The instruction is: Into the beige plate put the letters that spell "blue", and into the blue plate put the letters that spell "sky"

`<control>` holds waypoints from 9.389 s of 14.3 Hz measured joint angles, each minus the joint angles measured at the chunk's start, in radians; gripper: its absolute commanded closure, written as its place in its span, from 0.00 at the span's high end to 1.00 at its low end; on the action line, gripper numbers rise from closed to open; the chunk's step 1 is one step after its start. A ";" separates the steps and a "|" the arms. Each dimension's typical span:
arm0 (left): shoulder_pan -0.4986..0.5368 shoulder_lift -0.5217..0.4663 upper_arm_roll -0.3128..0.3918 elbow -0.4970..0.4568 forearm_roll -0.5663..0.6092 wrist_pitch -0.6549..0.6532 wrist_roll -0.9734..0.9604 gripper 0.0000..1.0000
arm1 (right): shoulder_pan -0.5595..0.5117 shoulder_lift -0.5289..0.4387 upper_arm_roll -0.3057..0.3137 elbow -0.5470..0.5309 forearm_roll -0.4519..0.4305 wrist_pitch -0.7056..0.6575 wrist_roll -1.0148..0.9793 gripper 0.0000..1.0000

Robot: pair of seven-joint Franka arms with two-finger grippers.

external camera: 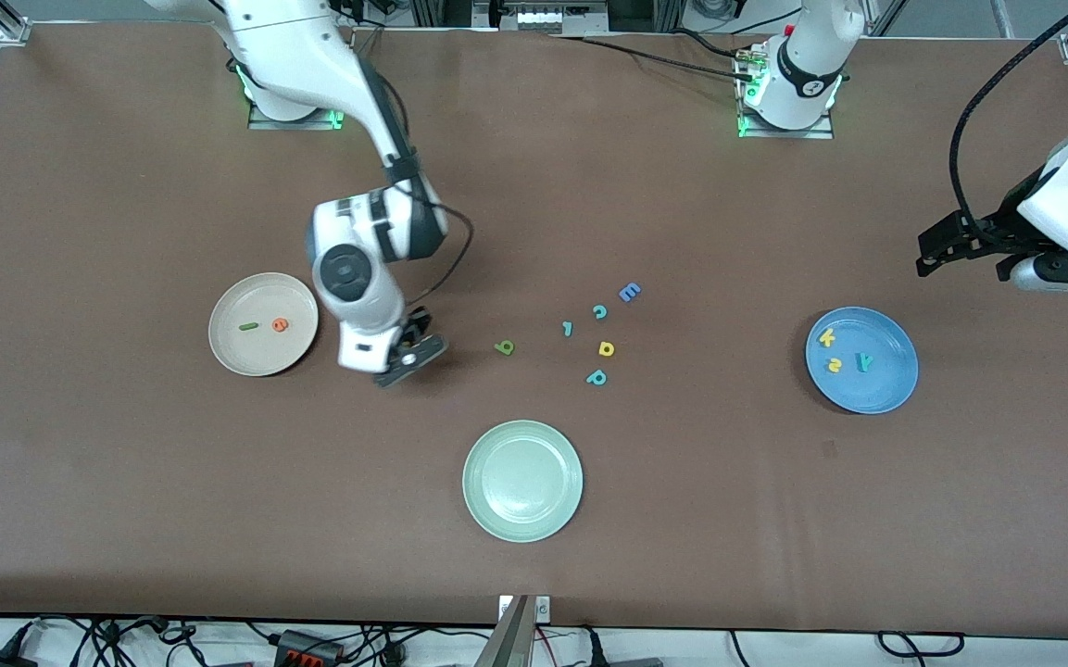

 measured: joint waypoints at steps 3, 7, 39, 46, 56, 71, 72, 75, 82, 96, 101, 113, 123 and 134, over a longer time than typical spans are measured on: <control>0.000 0.000 0.000 0.000 0.000 0.000 0.000 1.00 | -0.075 -0.056 -0.104 -0.002 0.000 -0.166 -0.028 0.18; 0.000 0.000 0.000 0.000 0.000 0.000 0.000 1.00 | -0.096 -0.080 -0.239 -0.073 0.000 -0.303 -0.053 0.19; 0.008 0.094 0.010 0.103 0.062 0.004 0.000 1.00 | 0.152 0.124 0.079 0.241 0.016 -0.062 0.082 1.00; 0.008 0.094 0.010 0.103 0.062 0.004 0.000 1.00 | 0.193 0.187 0.080 0.242 0.015 0.108 0.013 1.00; 0.008 0.094 0.010 0.104 0.062 0.004 0.000 1.00 | 0.196 0.230 0.115 0.284 0.015 0.125 0.013 0.96; 0.008 0.094 0.011 0.104 0.062 0.004 0.000 1.00 | 0.178 0.233 0.103 0.306 0.009 0.122 -0.032 0.24; 0.008 0.094 0.011 0.104 0.062 0.004 0.000 1.00 | 0.177 0.234 0.104 0.306 0.010 0.122 -0.027 0.23; 0.008 0.094 0.011 0.104 0.062 0.004 0.000 1.00 | 0.159 0.234 0.102 0.306 0.011 0.122 0.004 0.23; 0.008 0.094 0.012 0.104 0.062 0.003 0.000 1.00 | 0.074 0.198 0.009 0.310 0.013 -0.055 0.092 0.23; 0.015 0.095 0.014 0.104 0.062 0.003 0.000 1.00 | 0.037 -0.069 -0.286 -0.201 0.013 -0.199 0.037 0.28; 0.015 0.095 0.014 0.104 0.062 0.003 0.000 1.00 | 0.008 -0.095 -0.283 -0.257 0.026 -0.203 -0.002 0.39; 0.016 0.095 0.014 0.104 0.062 0.003 0.000 1.00 | 0.025 -0.135 -0.360 -0.009 0.095 -0.497 0.096 1.00; 0.026 0.095 0.015 0.104 0.062 0.001 0.000 1.00 | 0.013 -0.162 -0.510 0.313 0.127 -0.707 0.181 1.00; 0.029 0.095 0.015 0.104 0.062 -0.003 0.000 1.00 | -0.356 -0.257 0.030 0.407 -0.154 -0.687 0.457 1.00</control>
